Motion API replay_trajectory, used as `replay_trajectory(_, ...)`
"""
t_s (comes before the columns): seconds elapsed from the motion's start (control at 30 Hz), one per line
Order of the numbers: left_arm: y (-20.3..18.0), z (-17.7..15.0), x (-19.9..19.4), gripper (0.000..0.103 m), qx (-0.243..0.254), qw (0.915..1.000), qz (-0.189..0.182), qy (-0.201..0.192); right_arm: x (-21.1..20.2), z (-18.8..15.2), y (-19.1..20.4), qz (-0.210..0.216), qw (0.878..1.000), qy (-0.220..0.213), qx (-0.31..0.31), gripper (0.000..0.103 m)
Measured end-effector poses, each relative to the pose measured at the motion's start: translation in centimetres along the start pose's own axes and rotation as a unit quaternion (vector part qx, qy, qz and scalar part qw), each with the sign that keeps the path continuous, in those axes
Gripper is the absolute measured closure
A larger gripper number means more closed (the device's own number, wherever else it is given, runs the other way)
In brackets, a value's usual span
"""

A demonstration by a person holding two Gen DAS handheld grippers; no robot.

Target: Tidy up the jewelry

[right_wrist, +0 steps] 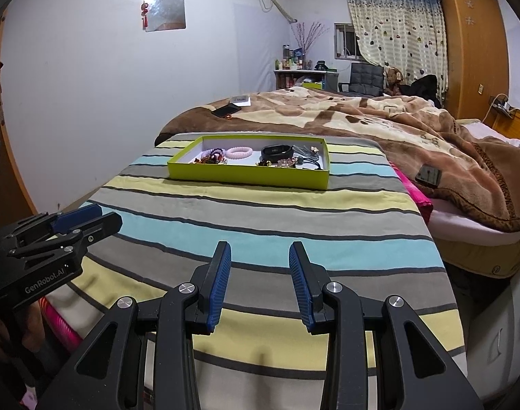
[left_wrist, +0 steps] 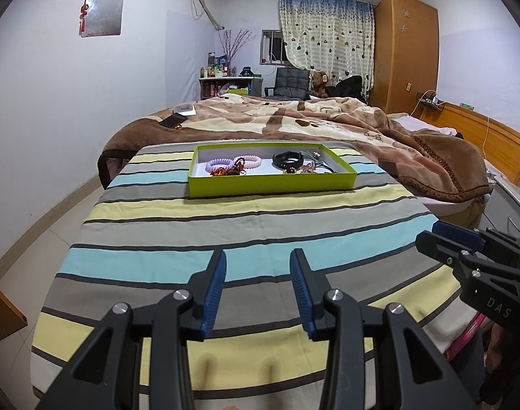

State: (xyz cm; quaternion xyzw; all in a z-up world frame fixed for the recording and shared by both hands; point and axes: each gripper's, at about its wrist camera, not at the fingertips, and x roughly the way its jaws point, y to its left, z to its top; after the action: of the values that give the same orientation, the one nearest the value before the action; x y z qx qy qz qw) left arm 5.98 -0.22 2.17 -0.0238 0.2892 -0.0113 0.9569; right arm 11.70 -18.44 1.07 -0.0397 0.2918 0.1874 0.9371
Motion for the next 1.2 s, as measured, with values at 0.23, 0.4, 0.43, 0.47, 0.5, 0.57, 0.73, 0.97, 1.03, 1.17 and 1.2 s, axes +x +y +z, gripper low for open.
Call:
replay_trajectory(0.23, -0.2, -0.13, 0.11, 0.063, 0.0, 1.0, -0.002, 0.001, -0.09, -0.04, 0.1, 0.001, 1.0, 0.001, 0.0, 0.067)
replay_trajectory(0.4, -0.12, -0.15, 0.2, 0.063, -0.001, 1.0, -0.001, 0.001, -0.04, -0.05, 0.16, 0.002, 1.0, 0.002, -0.002, 0.067)
replay_trajectory(0.43, -0.11, -0.16, 0.19, 0.063, -0.001, 1.0, -0.001, 0.001, 0.0, -0.08, 0.13, 0.002, 1.0, 0.002, -0.002, 0.067)
replay_trajectory(0.47, -0.12, -0.16, 0.19, 0.063, -0.001, 1.0, -0.001, 0.0, -0.01, -0.09, 0.13, 0.002, 1.0, 0.003, -0.002, 0.067)
replay_trajectory(0.5, -0.12, -0.16, 0.21, 0.063, -0.001, 1.0, -0.001, 0.0, -0.01, -0.09, 0.13, 0.003, 1.0, 0.003, -0.002, 0.067)
replay_trajectory(0.57, -0.12, -0.15, 0.21, 0.063, 0.0, 1.0, -0.001, 0.001, -0.06, -0.08, 0.2, 0.004, 1.0, 0.004, -0.002, 0.067)
replay_trajectory(0.73, -0.04, -0.25, 0.2, 0.063, 0.003, 1.0, -0.001, 0.002, -0.03, -0.09, 0.19, 0.006, 1.0, 0.005, -0.002, 0.067)
replay_trajectory(0.97, -0.02, -0.37, 0.13, 0.063, 0.003, 1.0, -0.002, 0.003, 0.03, -0.13, 0.15, 0.008, 1.0, 0.007, 0.0, 0.067)
replay_trajectory(1.03, -0.02, -0.36, 0.14, 0.063, 0.003, 1.0, -0.002, 0.003, 0.08, -0.14, 0.15, 0.008, 1.0, 0.007, 0.0, 0.067)
replay_trajectory(1.17, 0.04, -0.34, 0.16, 0.063, 0.003, 1.0, -0.002, 0.004, 0.15, -0.13, 0.12, 0.008, 1.0, 0.008, 0.0, 0.066)
replay_trajectory(1.2, 0.04, -0.34, 0.16, 0.063, 0.003, 1.0, -0.002, 0.004, 0.15, -0.12, 0.12, 0.008, 1.0, 0.007, 0.0, 0.066)
